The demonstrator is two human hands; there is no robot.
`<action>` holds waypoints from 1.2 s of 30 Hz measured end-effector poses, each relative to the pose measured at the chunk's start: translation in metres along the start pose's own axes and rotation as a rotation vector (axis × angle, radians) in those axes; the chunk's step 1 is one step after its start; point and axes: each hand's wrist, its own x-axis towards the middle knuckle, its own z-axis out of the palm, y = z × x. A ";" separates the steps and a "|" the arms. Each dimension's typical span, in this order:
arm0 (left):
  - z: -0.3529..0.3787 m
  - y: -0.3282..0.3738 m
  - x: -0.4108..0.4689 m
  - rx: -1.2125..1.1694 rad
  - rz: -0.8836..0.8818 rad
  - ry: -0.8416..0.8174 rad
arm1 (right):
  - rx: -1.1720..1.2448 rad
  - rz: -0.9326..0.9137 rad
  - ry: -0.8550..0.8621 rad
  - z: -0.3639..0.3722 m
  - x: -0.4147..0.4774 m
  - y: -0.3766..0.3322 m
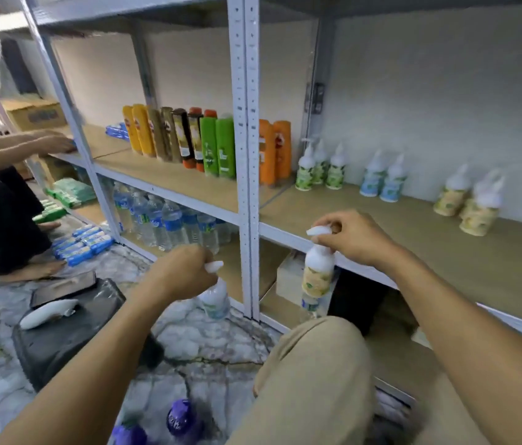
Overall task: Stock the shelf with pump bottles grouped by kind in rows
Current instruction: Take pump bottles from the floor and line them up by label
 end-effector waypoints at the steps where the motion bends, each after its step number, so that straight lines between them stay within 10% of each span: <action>1: -0.006 0.017 0.009 0.000 0.042 0.002 | 0.005 0.013 0.028 -0.017 -0.003 0.004; 16: -0.055 0.222 0.115 -0.064 0.570 0.074 | -0.062 0.329 0.407 -0.202 -0.037 0.111; 36: -0.050 0.316 0.203 -0.147 0.666 0.126 | -0.078 0.548 0.615 -0.248 -0.027 0.241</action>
